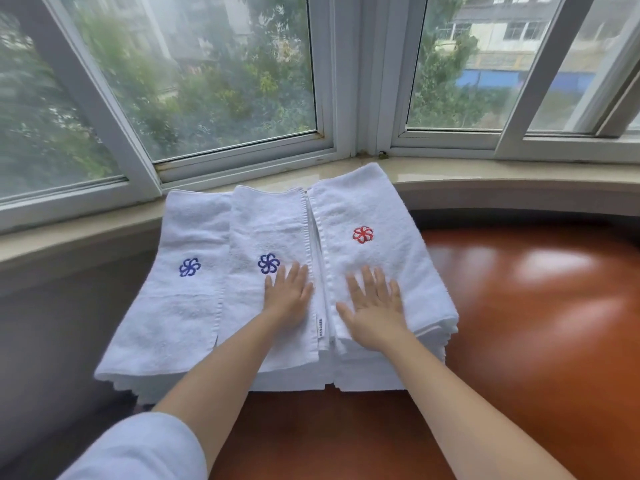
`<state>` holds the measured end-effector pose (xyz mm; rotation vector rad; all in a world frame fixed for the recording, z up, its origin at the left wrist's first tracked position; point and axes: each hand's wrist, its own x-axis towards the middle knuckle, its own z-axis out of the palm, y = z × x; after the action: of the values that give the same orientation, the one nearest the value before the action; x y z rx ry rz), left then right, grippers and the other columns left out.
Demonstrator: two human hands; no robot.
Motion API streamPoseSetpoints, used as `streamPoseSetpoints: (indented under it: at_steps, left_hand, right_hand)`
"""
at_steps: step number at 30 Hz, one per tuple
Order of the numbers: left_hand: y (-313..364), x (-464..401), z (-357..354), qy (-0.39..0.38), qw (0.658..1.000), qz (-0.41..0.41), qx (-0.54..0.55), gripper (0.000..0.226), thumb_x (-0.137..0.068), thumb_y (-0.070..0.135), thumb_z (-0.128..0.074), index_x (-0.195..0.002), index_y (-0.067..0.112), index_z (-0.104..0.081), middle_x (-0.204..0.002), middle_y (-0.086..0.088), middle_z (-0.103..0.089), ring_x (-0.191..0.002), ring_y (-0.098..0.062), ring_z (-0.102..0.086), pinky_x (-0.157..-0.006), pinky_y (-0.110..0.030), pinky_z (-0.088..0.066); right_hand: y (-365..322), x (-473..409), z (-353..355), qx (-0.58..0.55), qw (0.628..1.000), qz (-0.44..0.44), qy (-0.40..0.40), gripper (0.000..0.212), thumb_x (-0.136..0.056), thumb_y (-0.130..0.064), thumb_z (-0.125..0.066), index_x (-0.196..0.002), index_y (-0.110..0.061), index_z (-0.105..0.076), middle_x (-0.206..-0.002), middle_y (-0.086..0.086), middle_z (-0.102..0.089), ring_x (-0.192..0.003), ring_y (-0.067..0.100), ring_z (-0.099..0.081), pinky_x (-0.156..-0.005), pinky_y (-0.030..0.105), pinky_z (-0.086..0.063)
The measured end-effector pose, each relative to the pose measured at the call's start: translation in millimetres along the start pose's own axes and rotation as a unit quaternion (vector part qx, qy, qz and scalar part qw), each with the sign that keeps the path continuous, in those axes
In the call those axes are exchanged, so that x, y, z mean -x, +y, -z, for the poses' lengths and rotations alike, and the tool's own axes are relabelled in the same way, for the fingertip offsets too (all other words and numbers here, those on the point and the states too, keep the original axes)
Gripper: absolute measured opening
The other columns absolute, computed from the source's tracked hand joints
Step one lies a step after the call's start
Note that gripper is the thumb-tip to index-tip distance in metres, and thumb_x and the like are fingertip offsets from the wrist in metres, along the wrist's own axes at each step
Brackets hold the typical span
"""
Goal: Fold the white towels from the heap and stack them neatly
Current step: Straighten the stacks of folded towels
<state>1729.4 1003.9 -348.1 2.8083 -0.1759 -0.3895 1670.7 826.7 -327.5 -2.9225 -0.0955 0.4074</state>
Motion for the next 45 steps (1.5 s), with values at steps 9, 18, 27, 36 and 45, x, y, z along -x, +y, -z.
streamPoseSetpoints:
  at_steps: [9, 18, 27, 36, 45]
  left_hand:
    - [-23, -1, 23, 0.014, 0.983, -0.016, 0.185, 0.050, -0.102, 0.020, -0.042, -0.151, 0.018, -0.031, -0.155, -0.005, -0.033, -0.142, -0.020, -0.032, -0.112, -0.024, -0.023]
    - [24, -25, 18, 0.114, 0.981, -0.099, 0.125, 0.041, -0.103, 0.024, -0.037, -0.142, 0.017, -0.046, -0.150, -0.003, -0.041, -0.140, -0.022, -0.034, -0.112, -0.036, -0.023]
    - [49, -47, -7, 0.006, 1.000, -0.011, -0.008, 0.051, -0.104, 0.045, -0.016, -0.153, 0.039, -0.004, -0.160, 0.016, 0.009, -0.149, -0.011, 0.004, -0.114, -0.057, 0.008]
    - [61, -69, 22, 0.059, 0.996, 0.033, 0.062, 0.049, -0.104, 0.041, -0.023, -0.153, 0.035, -0.017, -0.162, 0.009, -0.004, -0.149, -0.012, -0.003, -0.116, -0.057, 0.001]
    - [66, -118, 10, 0.047, 0.996, 0.072, 0.001, 0.058, -0.095, 0.067, -0.012, -0.149, 0.050, -0.003, -0.161, 0.014, 0.013, -0.149, -0.017, 0.011, -0.107, -0.070, 0.013]
  right_hand:
    - [10, -18, 20, -0.024, 0.984, -0.116, 0.133, 0.055, -0.103, -0.041, -0.023, -0.155, -0.027, -0.011, -0.163, 0.005, 0.004, -0.149, 0.025, 0.008, -0.118, 0.045, 0.005]
    - [34, -34, 51, -0.013, 0.978, -0.127, 0.163, 0.048, -0.099, -0.035, -0.034, -0.146, -0.025, -0.036, -0.157, 0.000, -0.026, -0.146, 0.026, -0.013, -0.116, 0.046, -0.007]
    - [72, -41, 15, -0.151, 0.983, -0.099, 0.035, 0.063, -0.099, -0.056, -0.025, -0.153, -0.041, 0.005, -0.159, -0.012, 0.023, -0.148, 0.027, 0.012, -0.115, 0.057, -0.016]
    - [94, -110, 78, -0.186, 0.976, 0.018, 0.109, 0.053, -0.101, -0.036, -0.040, -0.152, -0.027, -0.027, -0.162, 0.002, -0.001, -0.148, 0.021, 0.001, -0.120, 0.036, -0.008]
    - [117, -158, 40, -0.292, 0.951, 0.015, 0.103, 0.056, -0.098, -0.048, -0.043, -0.150, -0.037, -0.027, -0.161, -0.015, 0.002, -0.148, 0.014, -0.010, -0.116, 0.040, -0.022]
